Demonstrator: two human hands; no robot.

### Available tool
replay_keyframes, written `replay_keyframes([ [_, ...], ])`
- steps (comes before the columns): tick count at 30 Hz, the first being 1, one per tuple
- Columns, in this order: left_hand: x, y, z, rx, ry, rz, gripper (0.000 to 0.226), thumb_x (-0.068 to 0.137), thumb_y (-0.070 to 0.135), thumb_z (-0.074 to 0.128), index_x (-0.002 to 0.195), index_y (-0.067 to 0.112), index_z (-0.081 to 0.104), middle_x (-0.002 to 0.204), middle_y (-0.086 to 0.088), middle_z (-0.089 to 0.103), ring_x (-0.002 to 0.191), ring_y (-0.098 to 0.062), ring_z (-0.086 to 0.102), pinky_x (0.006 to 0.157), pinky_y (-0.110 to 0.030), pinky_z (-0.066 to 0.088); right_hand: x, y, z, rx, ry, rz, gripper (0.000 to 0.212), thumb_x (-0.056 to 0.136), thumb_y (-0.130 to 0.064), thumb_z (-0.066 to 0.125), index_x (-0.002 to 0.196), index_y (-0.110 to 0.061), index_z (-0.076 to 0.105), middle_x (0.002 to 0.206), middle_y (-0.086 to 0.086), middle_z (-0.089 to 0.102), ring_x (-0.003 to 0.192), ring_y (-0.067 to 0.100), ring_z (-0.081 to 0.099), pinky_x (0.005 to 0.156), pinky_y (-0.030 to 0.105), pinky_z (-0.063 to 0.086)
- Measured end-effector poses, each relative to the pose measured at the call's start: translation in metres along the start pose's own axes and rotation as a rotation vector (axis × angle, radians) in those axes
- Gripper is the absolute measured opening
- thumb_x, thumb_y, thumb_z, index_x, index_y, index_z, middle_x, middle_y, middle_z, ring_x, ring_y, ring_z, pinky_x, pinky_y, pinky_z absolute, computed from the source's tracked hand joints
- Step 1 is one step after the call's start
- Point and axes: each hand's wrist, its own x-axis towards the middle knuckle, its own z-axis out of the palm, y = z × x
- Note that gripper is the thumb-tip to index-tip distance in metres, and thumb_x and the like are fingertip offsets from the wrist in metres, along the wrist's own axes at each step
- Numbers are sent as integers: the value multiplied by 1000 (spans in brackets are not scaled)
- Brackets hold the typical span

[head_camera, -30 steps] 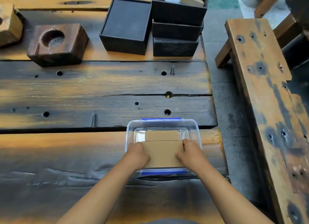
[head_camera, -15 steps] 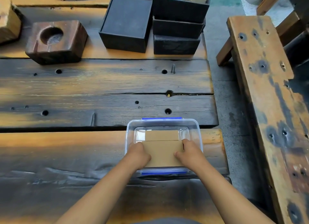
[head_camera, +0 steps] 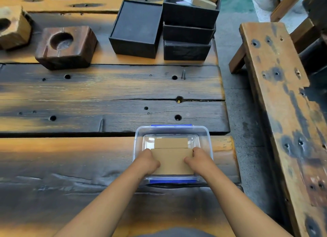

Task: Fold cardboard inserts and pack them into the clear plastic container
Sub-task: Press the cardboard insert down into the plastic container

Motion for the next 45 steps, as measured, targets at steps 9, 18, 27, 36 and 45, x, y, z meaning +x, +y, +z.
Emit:
replay_keyframes([
  [9,-53,-22,-13,-53,108,175,53,81,19,65,132,15,51,114,-7,65,93,-22,63,81,-30,50,-51,9,-5,187,75,-153,54,87,-27,63,137,-14,48,127,5,58,114,21,57,91,29,41],
  [18,-78,-54,-30,405,241,639,34,90,27,54,123,20,59,108,-7,71,102,-27,63,81,-32,48,-128,14,37,456,329,-168,24,87,-21,65,110,-17,64,84,-12,59,83,10,59,68,18,44],
  [27,-116,-84,8,829,-22,1024,26,89,25,52,111,11,58,107,-13,69,107,-30,61,84,-34,48,-240,69,146,330,490,40,22,85,-32,61,103,-19,62,88,-3,64,87,18,61,71,27,45],
  [36,-215,-103,145,1309,-323,1406,35,88,32,53,115,12,60,115,-13,68,112,-31,62,88,-35,50,-386,173,249,533,710,452,26,90,-35,60,105,-14,60,86,-2,52,85,17,53,72,29,39],
  [45,-350,-194,283,1623,-543,1758,39,88,40,52,118,15,57,119,-12,67,111,-33,62,91,-39,53,-534,250,376,987,1067,780,26,89,-30,63,108,-12,63,89,-1,62,83,16,59,82,30,47],
])
